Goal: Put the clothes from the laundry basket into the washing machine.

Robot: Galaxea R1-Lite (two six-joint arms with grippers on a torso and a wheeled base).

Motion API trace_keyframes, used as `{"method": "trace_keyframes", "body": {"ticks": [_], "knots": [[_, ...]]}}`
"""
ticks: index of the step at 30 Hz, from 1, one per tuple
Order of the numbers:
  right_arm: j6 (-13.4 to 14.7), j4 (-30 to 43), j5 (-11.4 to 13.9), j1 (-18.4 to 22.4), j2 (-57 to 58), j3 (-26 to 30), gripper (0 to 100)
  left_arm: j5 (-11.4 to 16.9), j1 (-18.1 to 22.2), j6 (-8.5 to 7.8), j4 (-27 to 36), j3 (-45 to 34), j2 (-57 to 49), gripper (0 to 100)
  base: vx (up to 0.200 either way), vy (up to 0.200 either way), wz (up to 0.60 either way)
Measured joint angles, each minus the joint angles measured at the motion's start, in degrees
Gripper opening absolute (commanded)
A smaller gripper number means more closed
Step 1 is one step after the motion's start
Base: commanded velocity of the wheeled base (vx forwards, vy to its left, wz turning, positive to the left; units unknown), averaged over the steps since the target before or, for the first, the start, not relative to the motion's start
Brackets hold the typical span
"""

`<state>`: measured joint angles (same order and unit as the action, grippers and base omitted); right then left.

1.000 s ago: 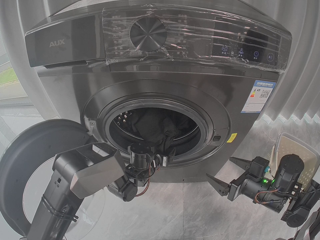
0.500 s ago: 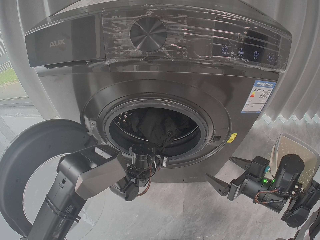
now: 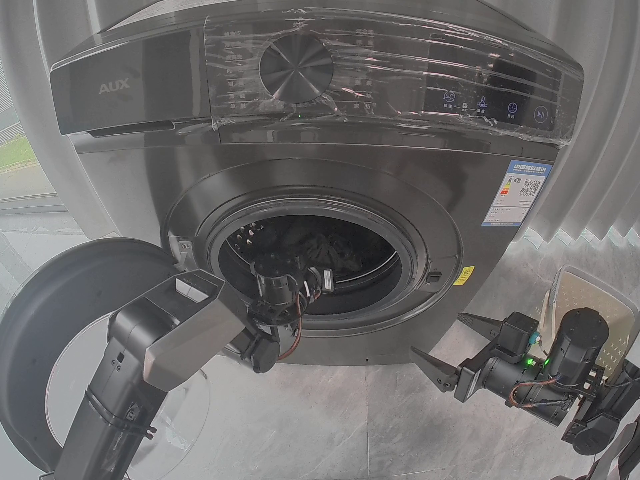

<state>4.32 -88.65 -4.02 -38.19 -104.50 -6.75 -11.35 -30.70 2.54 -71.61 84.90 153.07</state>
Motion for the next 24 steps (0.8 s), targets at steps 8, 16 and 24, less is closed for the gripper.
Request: {"method": "trace_keyframes", "body": {"ticks": [8,16,24], "knots": [[0.00,0.00,-0.02,0.00,0.00,0.00,100,-0.50,1.05,0.22,1.05,10.84,1.05,0,0.000,0.000,0.00],[0.00,0.00,0.00,0.02,0.01,0.06,100,-0.59,2.10,0.22,1.93,15.82,3.55,0,0.000,0.000,0.00],[0.00,0.00,0.01,0.00,0.04,0.09,100,-0.57,2.23,0.35,1.93,16.18,4.11,100,0.000,0.000,0.00]]}}
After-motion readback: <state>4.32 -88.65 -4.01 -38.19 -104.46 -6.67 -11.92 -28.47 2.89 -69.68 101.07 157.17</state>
